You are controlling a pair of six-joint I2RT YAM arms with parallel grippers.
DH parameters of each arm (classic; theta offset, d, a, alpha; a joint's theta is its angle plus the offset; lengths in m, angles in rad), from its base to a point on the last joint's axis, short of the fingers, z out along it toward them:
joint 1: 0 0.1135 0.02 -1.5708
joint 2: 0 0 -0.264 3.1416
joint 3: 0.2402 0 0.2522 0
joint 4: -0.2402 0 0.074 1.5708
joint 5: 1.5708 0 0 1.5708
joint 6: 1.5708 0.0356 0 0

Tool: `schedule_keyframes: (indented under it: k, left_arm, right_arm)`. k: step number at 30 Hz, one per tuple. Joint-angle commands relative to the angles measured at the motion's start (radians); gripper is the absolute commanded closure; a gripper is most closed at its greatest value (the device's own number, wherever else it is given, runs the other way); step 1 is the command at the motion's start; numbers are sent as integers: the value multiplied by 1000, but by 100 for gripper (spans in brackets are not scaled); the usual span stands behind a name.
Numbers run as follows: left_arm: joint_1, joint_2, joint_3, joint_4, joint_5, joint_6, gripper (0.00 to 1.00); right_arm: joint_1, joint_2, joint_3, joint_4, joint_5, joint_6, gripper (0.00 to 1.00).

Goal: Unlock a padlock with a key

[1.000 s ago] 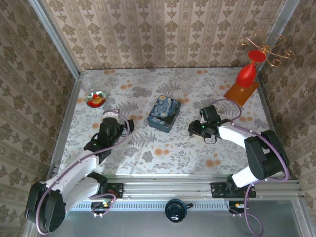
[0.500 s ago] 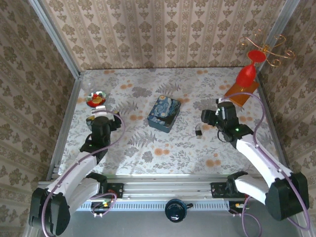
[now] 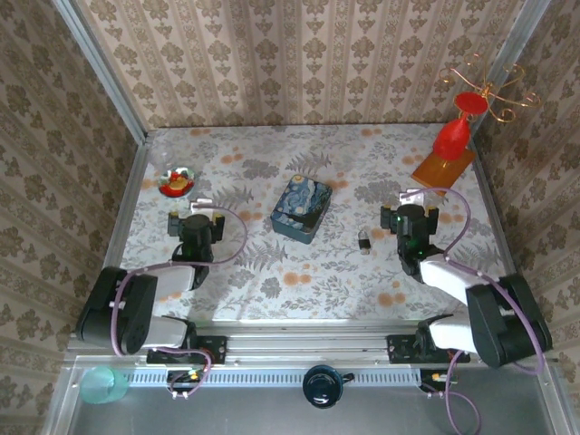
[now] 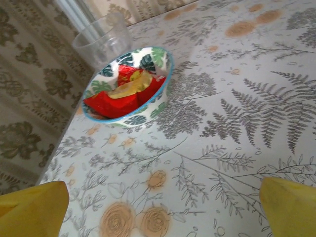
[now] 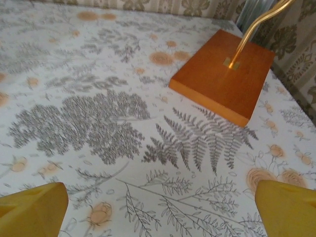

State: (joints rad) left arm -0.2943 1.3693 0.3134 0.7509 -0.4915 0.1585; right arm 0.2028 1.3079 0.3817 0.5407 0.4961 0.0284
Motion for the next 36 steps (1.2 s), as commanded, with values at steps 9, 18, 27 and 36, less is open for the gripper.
schedule_keyframes:
  k: [9,18,27,36]
  left_arm:
    - [250,198,4,321,332,-113,0]
    - [263,194,41,253,308,-131,0]
    - [258,190,49,233,305,-127,0]
    - [258,190,49,232,305,-126,0]
  right_arm:
    - [-149,193,-14,360,-319,3,0]
    - [-166,218,24,311,-359,5,0]
    - [-167,218,23,314,-364,5,0]
    - [-181,218,29,303,-392,10,0]
